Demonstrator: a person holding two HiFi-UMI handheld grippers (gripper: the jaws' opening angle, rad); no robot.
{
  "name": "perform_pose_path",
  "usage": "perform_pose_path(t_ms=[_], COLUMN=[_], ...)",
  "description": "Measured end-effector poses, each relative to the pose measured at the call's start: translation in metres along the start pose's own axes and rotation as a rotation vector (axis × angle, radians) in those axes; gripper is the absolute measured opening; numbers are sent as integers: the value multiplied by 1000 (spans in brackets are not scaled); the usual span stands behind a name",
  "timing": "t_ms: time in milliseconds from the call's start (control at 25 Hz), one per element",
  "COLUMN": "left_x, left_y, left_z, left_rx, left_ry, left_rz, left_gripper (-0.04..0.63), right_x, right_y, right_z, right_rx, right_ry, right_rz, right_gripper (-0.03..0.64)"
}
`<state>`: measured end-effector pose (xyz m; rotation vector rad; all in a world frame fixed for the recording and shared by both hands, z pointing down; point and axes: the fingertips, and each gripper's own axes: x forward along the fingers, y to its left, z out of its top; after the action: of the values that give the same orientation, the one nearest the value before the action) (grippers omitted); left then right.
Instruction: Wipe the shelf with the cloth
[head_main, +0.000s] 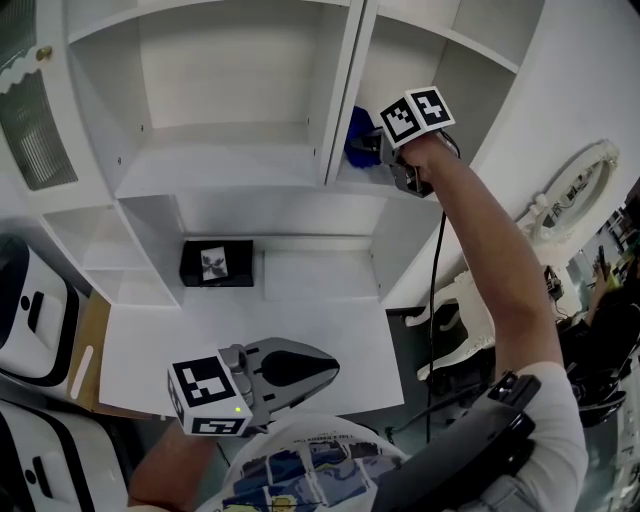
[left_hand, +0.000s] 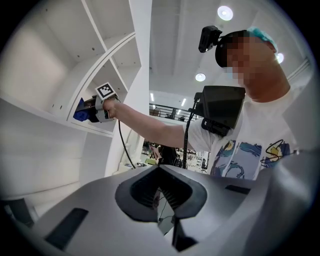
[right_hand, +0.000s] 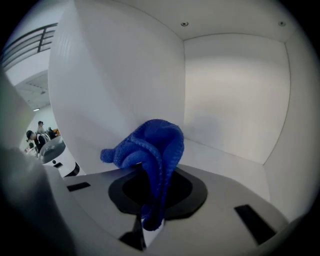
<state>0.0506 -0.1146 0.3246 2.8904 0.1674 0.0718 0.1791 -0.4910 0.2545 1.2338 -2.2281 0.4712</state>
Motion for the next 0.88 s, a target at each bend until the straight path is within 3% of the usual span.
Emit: perform_pose_path(t_ms=[200,880], left_x=[-2,9], left_y=[-2,-9], left_z=[-1,-3], left_rx=[0,2], left_ry=[-2,7], left_rz=[8,-32], left_gripper=[11,12], right_x=[12,-29], right_y=[7,-62], right_z=[-6,-42], right_rx=[26,-211], right_ry=[15,169], right_rz=[37,-288], right_gripper=[64,64])
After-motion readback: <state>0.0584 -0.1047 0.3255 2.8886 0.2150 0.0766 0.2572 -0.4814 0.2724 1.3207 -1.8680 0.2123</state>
